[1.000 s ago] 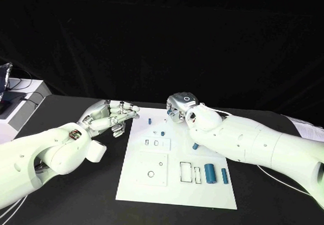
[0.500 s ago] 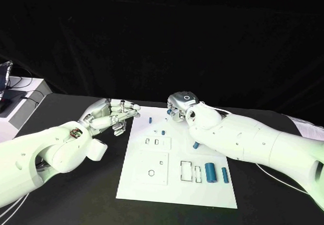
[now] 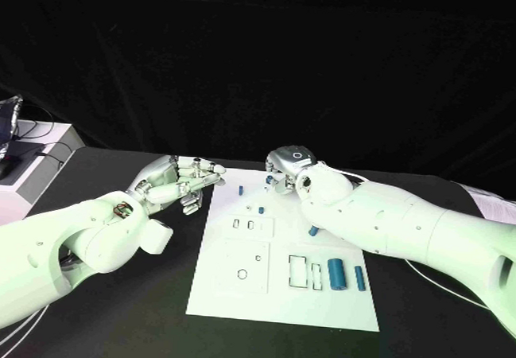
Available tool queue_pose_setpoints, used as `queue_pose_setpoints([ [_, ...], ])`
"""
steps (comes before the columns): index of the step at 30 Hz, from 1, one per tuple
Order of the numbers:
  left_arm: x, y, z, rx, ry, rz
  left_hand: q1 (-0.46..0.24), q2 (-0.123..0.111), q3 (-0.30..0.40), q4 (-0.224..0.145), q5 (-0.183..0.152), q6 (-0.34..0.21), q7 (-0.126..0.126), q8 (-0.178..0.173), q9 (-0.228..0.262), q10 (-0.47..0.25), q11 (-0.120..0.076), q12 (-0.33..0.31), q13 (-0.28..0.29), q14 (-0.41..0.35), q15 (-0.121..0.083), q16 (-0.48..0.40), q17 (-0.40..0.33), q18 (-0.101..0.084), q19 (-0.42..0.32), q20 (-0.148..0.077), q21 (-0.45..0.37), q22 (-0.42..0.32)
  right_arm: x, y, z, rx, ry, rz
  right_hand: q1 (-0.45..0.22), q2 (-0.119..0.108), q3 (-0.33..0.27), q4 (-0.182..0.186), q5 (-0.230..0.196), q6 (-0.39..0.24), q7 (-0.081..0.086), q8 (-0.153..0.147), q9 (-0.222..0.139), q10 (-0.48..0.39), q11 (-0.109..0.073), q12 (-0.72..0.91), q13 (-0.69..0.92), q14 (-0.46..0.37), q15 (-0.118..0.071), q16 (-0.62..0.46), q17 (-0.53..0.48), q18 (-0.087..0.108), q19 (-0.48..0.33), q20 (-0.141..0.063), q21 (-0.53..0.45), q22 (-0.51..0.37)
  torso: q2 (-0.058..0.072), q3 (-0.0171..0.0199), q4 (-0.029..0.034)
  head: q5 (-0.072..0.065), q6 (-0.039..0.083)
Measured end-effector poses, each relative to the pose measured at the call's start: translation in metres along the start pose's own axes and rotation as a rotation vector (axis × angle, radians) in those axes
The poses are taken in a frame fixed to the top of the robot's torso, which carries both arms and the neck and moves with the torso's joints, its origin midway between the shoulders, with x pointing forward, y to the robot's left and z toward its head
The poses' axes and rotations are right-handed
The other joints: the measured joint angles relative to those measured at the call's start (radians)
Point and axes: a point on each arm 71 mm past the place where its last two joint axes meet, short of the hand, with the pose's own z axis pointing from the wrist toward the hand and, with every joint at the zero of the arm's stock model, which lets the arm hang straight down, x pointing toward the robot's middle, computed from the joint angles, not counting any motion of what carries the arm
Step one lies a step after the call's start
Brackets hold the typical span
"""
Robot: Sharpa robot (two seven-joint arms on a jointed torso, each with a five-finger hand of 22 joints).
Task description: Assemble the parts on the task board
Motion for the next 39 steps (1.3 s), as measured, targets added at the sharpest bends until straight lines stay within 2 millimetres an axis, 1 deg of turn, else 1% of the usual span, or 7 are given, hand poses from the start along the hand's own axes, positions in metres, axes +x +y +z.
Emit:
queue_pose_setpoints([
  [12,-0.003,0.001,-0.001,-0.002,-0.006,0.003,0.000,0.000,0.000,0.000,0.000,0.000,0.000,0.000,0.001,0.000,0.000,0.000,0.002,0.000,0.000,0.000,-0.001,0.000,0.000,0.000,0.005,0.005,-0.004,-0.019,-0.017,0.007,-0.022,0.028,0.062,0.015,-0.164,0.036,-0.012,-0.052,-0.027,-0.051,-0.023,-0.076,0.005,0.000,-0.009,-0.012,0.005,-0.044,-0.088,0.000,-0.021,0.004,-0.091,-0.104,-0.002,0.0010,-0.0029,0.001,0.002],
  [19,-0.008,0.002,-0.002,-0.007,-0.017,0.008,0.000,0.000,0.000,0.000,0.000,0.000,0.000,0.000,0.001,0.000,0.000,0.000,0.002,0.000,0.000,0.000,-0.001,0.000,0.000,0.000,0.005,0.005,-0.021,-0.059,-0.046,0.063,-0.047,0.108,0.090,-0.003,-0.128,0.055,0.004,-0.025,0.003,-0.051,-0.024,0.139,-0.016,0.088,0.049,0.015,-0.011,0.021,0.016,0.000,0.018,-0.013,-0.025,-0.003,-0.007,0.0038,-0.0133,0.005,0.009],
  [21,-0.009,0.002,-0.002,-0.008,-0.021,0.010,0.000,0.000,0.000,0.000,0.000,0.000,0.000,0.000,0.001,0.000,0.000,0.000,0.002,0.000,0.000,0.000,-0.002,0.000,0.000,0.000,0.005,0.005,-0.026,-0.071,-0.054,0.091,-0.047,0.142,0.093,-0.023,-0.143,0.048,0.018,-0.018,-0.006,-0.050,-0.023,0.234,-0.029,0.203,0.130,0.018,-0.027,0.077,0.122,0.000,0.037,-0.029,0.022,0.059,-0.009,0.0052,-0.0164,0.005,0.010],
  [23,-0.011,0.003,-0.003,-0.010,-0.025,0.011,0.000,0.000,0.000,0.000,0.000,0.000,0.000,0.000,0.001,0.000,0.000,0.000,0.002,0.000,0.000,0.000,-0.003,0.000,0.000,0.000,0.005,0.005,-0.030,-0.087,-0.062,0.128,-0.040,0.185,0.094,-0.023,-0.211,0.056,0.074,-0.032,-0.017,-0.035,-0.016,0.215,-0.056,0.595,0.577,0.015,-0.032,0.111,0.178,0.000,0.045,-0.037,0.051,0.099,-0.011,0.0065,-0.0199,0.004,0.013],
  [26,-0.013,0.003,-0.003,-0.012,-0.030,0.013,0.000,0.000,0.000,0.000,0.000,0.000,0.000,0.000,0.001,0.000,0.000,0.000,0.002,0.000,0.000,0.000,-0.002,0.000,0.000,0.000,0.005,0.005,-0.032,-0.109,-0.072,0.189,-0.015,0.241,0.093,-0.007,-0.267,0.088,0.107,-0.055,-0.007,-0.015,-0.011,0.280,-0.038,1.180,1.147,0.018,-0.024,0.185,0.333,-0.024,0.056,-0.027,0.119,0.189,-0.015,0.0077,-0.0256,0.003,0.016],
  [30,-0.015,0.004,-0.003,-0.013,-0.035,0.015,0.000,0.000,0.000,0.000,0.000,0.000,0.000,0.000,0.001,0.000,0.000,0.000,0.002,0.000,0.000,0.000,-0.002,0.000,0.000,0.000,0.005,0.005,-0.029,-0.127,-0.080,0.246,0.033,0.300,0.098,0.002,-0.312,0.117,0.126,-0.082,0.007,0.000,-0.011,0.353,-0.024,1.397,1.226,0.016,-0.016,0.242,0.390,-0.039,0.056,-0.015,0.190,0.211,-0.017,0.0101,-0.0329,0.010,0.017],
  [39,-0.015,0.005,-0.002,-0.014,-0.036,0.012,0.000,0.000,0.003,-0.003,0.000,0.000,0.000,0.000,0.001,0.000,0.000,0.004,0.003,0.000,0.000,0.000,-0.002,0.000,0.000,0.000,0.005,0.006,-0.020,-0.135,-0.079,0.294,0.109,0.361,0.108,0.011,-0.335,0.134,0.126,-0.089,0.013,0.008,-0.011,0.360,-0.021,1.469,1.227,0.016,-0.009,0.268,0.392,-0.055,0.056,-0.008,0.237,0.211,-0.017,0.0137,-0.0366,0.012,0.010],
])
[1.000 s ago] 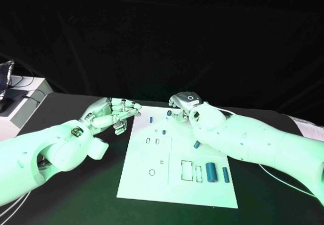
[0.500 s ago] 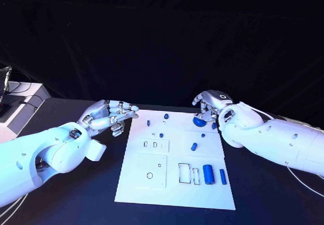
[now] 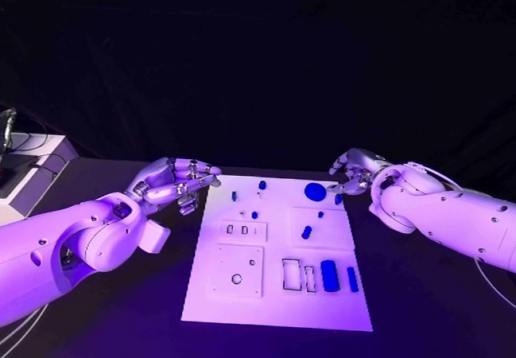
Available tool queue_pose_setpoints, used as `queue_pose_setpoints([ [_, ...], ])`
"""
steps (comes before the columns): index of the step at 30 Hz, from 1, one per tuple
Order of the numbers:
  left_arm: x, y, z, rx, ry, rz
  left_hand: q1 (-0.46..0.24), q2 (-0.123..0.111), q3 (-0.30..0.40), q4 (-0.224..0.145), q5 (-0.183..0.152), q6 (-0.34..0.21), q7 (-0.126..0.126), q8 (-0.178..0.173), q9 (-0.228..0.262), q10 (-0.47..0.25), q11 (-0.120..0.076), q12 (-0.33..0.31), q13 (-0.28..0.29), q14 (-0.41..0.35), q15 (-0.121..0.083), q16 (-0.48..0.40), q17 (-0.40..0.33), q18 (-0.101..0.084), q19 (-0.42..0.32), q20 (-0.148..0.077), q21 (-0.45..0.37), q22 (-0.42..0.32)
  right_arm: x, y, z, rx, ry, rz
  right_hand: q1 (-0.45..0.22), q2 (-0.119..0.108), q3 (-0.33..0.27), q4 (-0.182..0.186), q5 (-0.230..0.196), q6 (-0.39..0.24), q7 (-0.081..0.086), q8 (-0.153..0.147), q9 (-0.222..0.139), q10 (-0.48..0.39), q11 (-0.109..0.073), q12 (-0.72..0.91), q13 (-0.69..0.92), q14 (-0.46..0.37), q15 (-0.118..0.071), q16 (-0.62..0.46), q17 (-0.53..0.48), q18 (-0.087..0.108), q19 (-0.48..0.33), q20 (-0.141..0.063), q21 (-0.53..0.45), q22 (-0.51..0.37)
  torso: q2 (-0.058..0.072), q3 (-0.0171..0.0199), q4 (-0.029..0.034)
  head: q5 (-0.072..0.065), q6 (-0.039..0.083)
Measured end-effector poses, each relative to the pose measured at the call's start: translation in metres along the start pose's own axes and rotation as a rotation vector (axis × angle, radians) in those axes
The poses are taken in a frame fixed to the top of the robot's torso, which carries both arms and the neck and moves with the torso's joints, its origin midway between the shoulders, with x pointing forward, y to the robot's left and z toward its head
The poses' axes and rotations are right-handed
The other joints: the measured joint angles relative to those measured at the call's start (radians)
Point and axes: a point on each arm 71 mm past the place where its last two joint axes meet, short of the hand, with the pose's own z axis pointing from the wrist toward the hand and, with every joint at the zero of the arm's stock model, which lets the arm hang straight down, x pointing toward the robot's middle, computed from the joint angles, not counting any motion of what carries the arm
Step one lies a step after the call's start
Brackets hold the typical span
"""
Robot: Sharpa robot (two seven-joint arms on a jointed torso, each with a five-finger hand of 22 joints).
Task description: Assemble the parts on the task board
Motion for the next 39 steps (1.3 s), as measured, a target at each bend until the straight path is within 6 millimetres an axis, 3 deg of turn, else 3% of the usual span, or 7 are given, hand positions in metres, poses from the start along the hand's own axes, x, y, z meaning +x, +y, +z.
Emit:
queue_pose_setpoints([
  [15,-0.001,0.001,0.001,-0.002,-0.005,-0.001,0.000,0.000,0.000,0.000,0.000,0.000,0.000,0.000,0.000,0.000,0.000,0.000,0.002,0.004,0.004,0.004,0.003,0.000,0.000,0.000,0.004,0.007,0.018,0.006,0.013,0.044,0.063,0.016,0.000,0.000,-0.034,0.023,-0.004,-0.016,0.002,0.000,-0.004,-0.001,0.007,0.018,0.000,0.000,0.007,0.010,0.000,0.000,0.000,0.007,0.022,0.000,0.009,0.0050,0.0071,-0.005,-0.005],
  [30,-0.001,0.001,0.001,-0.002,-0.003,-0.003,0.000,0.000,0.000,0.000,0.000,0.000,0.000,0.000,0.000,0.000,0.000,0.000,0.002,0.004,0.004,0.004,0.003,0.000,0.000,0.000,0.004,0.007,0.027,0.014,0.018,0.046,0.089,0.014,0.000,0.000,-0.037,0.027,-0.004,-0.016,0.002,0.000,-0.004,-0.001,0.007,0.018,-0.001,0.000,0.007,0.010,0.000,0.000,0.000,0.007,0.022,0.000,0.009,0.0051,0.0084,-0.003,-0.013],
  [33,-0.001,0.001,0.001,-0.002,-0.003,-0.003,0.000,0.000,0.000,0.000,0.000,0.000,0.000,0.000,0.000,0.000,0.000,0.000,0.002,0.004,0.004,0.004,0.003,0.000,0.000,0.000,0.004,0.006,0.028,0.015,0.019,0.045,0.092,0.014,0.006,0.006,-0.040,0.029,-0.004,-0.016,0.002,0.001,-0.004,-0.001,0.007,0.018,-0.001,0.000,0.007,0.010,0.000,0.000,0.000,0.007,0.022,0.000,0.009,0.0051,0.0082,-0.003,-0.014],
  [39,-0.001,0.001,0.001,-0.002,-0.004,-0.003,0.000,0.000,0.000,0.000,0.000,0.000,0.000,0.000,0.000,0.000,0.000,0.000,0.002,0.004,0.004,0.004,0.003,0.000,0.000,0.000,0.004,0.006,0.028,0.015,0.019,0.045,0.095,0.013,0.021,0.040,-0.018,0.039,-0.004,0.005,-0.004,0.018,-0.004,-0.001,0.007,0.025,-0.001,0.000,0.007,0.010,0.000,0.000,0.000,0.007,0.026,0.000,0.009,0.0051,0.0076,0.000,-0.016],
])
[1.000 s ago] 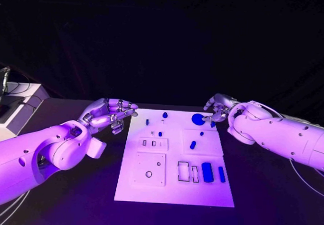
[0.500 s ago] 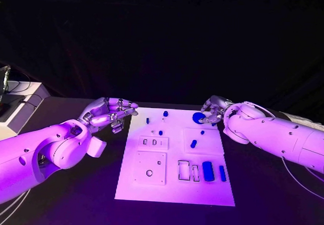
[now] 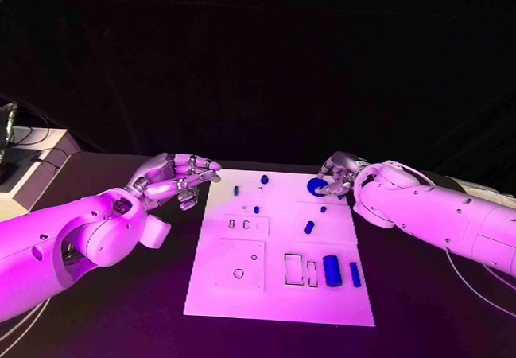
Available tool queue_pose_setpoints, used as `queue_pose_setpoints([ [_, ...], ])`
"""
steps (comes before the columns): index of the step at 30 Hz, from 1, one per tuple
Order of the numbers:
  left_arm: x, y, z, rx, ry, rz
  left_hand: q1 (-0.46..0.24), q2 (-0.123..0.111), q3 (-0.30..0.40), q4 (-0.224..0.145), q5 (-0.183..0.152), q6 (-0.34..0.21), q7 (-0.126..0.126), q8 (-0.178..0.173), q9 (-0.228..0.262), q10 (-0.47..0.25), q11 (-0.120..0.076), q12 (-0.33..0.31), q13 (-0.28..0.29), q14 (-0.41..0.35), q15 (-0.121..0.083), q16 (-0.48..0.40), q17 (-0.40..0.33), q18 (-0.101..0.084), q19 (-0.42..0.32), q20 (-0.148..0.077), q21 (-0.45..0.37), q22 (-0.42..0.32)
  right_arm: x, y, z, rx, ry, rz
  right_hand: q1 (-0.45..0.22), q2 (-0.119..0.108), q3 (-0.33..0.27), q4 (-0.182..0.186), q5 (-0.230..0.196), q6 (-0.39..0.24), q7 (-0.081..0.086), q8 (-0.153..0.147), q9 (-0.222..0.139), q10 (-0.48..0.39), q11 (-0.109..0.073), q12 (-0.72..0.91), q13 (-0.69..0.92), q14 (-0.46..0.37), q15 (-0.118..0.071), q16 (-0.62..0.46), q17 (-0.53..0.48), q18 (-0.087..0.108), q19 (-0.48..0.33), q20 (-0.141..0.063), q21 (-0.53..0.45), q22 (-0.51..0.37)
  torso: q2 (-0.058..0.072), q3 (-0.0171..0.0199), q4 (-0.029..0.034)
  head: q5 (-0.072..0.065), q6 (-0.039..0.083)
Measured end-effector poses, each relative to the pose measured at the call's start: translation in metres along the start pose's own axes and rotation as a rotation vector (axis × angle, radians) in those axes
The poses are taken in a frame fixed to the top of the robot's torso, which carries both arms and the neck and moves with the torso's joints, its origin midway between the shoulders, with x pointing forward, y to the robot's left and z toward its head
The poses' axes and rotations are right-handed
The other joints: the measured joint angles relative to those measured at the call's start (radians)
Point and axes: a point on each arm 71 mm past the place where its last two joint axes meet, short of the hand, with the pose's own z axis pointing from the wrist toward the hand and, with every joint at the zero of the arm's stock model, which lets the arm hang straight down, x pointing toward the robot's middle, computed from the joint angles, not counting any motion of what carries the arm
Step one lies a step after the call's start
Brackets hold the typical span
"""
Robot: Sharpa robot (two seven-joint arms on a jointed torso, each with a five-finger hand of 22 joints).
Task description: Assemble the parts on the task board
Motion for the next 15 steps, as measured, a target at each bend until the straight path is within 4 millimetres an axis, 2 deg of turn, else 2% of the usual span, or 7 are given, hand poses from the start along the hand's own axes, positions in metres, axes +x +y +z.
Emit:
queue_pose_setpoints([
  [2,0.0000,0.0000,0.0000,0.000,0.000,0.000,0.000,0.000,0.000,0.000,0.000,0.000,0.000,0.000,0.000,0.000,0.000,0.003,0.000,0.000,0.000,0.000,0.000,0.000,0.000,0.000,0.000,0.000,0.0000,-0.0003,0.0001,0.000,0.001,-0.001,-0.002,0.011,0.018,0.001,0.000,0.013,-0.003,0.000,0.000,0.000,0.000,0.000,0.000,0.000,0.000,0.000,0.000,0.000,0.000,0.000,0.000,0.000,0.000,-0.0001,-0.0001,0.000,0.000],
  [6,-0.0002,0.0000,-0.0001,0.000,0.000,0.000,0.000,0.000,0.000,0.000,0.000,0.000,0.000,0.000,0.001,0.000,0.000,0.006,0.001,0.000,0.000,0.000,0.000,0.000,0.000,0.000,0.000,0.002,-0.0001,-0.0010,0.0004,0.001,0.003,-0.002,0.001,0.020,0.065,-0.003,0.005,0.036,-0.007,0.001,-0.004,0.000,0.000,0.000,0.000,0.000,0.000,0.000,0.000,0.000,0.000,0.000,0.000,0.000,0.000,0.0000,-0.0004,0.000,-0.002],
  [8,-0.0002,0.0000,-0.0001,0.000,0.000,0.000,0.000,0.000,0.000,0.000,0.000,0.000,0.000,0.000,0.001,0.000,0.000,0.006,0.001,0.000,0.000,0.000,0.000,0.000,0.000,0.000,0.000,0.002,-0.0002,-0.0011,0.0005,0.001,0.004,-0.003,0.007,0.025,0.105,-0.010,-0.001,0.046,-0.009,0.001,-0.008,0.002,-0.002,0.001,0.000,0.000,-0.008,0.000,0.000,0.000,0.000,-0.001,0.004,0.000,0.000,0.0000,-0.0008,0.000,-0.002],
  [10,-0.0002,0.0000,-0.0001,0.000,-0.001,0.000,0.000,0.000,0.000,0.000,0.000,0.000,0.000,0.000,0.001,0.000,0.000,0.006,0.001,0.000,0.000,0.000,0.000,0.000,0.000,0.000,0.000,0.002,-0.0005,-0.0012,0.0006,0.001,0.004,-0.005,0.007,0.025,0.145,-0.026,0.001,0.051,-0.009,0.000,-0.014,0.004,-0.004,0.004,0.000,-0.002,-0.009,0.000,0.000,0.000,0.000,-0.008,0.004,0.000,0.000,0.0000,-0.0008,0.000,-0.002],
  [13,-0.0003,0.0000,-0.0002,-0.001,-0.001,0.000,0.000,0.000,0.000,0.000,0.000,0.000,0.000,0.000,0.001,0.000,0.000,0.006,0.001,0.000,0.000,0.000,0.000,0.000,0.000,0.000,0.000,0.002,-0.0007,-0.0009,0.0008,-0.001,0.004,-0.011,0.007,0.024,0.185,-0.048,0.015,0.054,-0.008,-0.006,-0.016,0.004,-0.004,0.004,0.000,-0.002,-0.009,0.000,0.000,0.000,0.000,-0.008,0.004,0.000,0.000,0.0001,-0.0007,0.000,-0.002],
  [15,-0.0003,0.0000,-0.0002,-0.001,-0.001,0.000,0.000,0.000,0.000,0.000,0.000,0.000,0.000,0.000,0.001,0.000,0.000,0.006,0.001,0.000,0.000,0.000,0.000,0.000,0.000,0.000,0.000,0.002,-0.0008,-0.0003,0.0008,-0.004,0.002,-0.019,0.010,0.011,0.196,-0.059,0.016,0.054,-0.008,-0.009,-0.016,0.004,-0.004,0.004,0.000,-0.002,-0.009,0.000,0.000,0.000,0.000,-0.008,0.004,0.000,0.000,0.0002,-0.0002,0.000,-0.002],
])
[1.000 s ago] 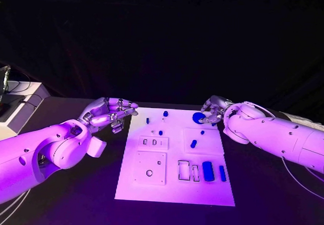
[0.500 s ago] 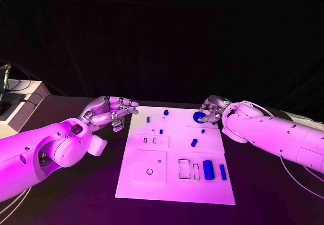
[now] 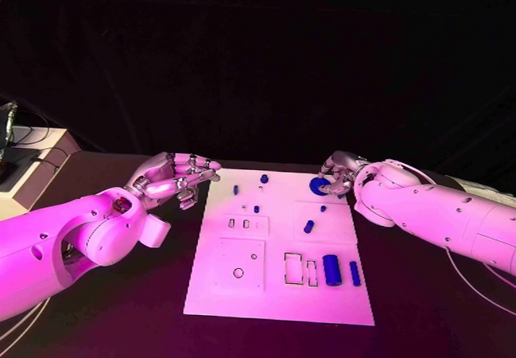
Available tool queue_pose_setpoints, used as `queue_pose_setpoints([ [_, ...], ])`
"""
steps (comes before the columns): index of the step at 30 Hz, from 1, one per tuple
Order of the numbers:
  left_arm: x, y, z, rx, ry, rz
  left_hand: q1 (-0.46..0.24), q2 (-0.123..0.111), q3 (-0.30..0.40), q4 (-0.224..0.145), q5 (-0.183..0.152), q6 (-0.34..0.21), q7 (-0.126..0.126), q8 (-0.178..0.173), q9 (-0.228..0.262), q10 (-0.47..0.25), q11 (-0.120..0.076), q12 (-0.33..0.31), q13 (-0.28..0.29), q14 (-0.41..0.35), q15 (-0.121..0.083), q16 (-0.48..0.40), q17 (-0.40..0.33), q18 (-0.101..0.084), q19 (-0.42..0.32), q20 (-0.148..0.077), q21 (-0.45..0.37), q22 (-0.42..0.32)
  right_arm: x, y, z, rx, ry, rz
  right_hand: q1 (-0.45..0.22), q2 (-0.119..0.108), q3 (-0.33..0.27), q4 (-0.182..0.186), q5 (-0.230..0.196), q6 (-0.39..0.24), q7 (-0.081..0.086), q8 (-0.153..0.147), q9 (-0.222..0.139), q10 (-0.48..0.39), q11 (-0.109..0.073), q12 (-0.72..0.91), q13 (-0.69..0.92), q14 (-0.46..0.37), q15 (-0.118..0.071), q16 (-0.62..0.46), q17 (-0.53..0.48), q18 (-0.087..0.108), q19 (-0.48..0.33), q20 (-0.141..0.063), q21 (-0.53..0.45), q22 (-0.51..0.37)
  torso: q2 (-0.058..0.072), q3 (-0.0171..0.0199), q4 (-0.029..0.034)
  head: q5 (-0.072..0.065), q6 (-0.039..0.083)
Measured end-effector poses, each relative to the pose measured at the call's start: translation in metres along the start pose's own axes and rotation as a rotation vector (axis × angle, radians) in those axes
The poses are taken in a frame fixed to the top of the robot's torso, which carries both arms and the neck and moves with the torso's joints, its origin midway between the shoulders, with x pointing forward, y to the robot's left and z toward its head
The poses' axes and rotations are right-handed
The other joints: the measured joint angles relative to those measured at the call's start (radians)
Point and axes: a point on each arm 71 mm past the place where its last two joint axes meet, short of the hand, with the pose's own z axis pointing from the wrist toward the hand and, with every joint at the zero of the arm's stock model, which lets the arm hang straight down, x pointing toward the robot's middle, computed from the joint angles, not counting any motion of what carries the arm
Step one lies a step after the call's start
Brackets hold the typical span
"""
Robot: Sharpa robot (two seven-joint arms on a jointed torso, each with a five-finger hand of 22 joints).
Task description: Assemble the parts on the task board
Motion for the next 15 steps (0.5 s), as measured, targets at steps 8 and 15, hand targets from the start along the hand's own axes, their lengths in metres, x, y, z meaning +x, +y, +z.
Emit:
queue_pose_setpoints([
  [8,0.000,0.000,0.000,-0.001,-0.001,0.000,0.000,0.000,0.003,-0.003,0.000,0.000,0.000,0.000,0.000,0.000,0.000,0.000,0.000,0.000,0.000,0.000,0.000,0.000,0.000,0.000,0.004,0.000,0.002,0.006,-0.001,-0.024,-0.006,-0.033,-0.027,-0.037,0.014,-0.006,0.004,0.001,0.006,-0.007,-0.003,0.000,0.000,0.000,0.001,0.000,0.000,0.000,0.000,0.000,0.000,0.000,0.000,0.000,0.000,-0.0001,-0.0001,0.001,0.000],
  [15,0.000,0.000,0.000,-0.001,-0.001,0.000,0.000,0.000,0.003,-0.003,0.000,0.000,0.000,0.000,0.000,0.000,0.000,0.000,0.000,0.000,0.000,0.000,0.000,0.000,0.000,0.000,0.004,0.000,0.004,0.021,-0.007,-0.083,-0.031,-0.049,-0.041,-0.051,0.020,-0.012,0.032,0.013,0.005,-0.007,-0.004,0.000,0.000,0.000,0.001,0.000,0.000,0.000,0.000,-0.010,0.000,0.000,0.005,0.000,0.000,-0.0002,-0.0001,0.004,0.003],
])
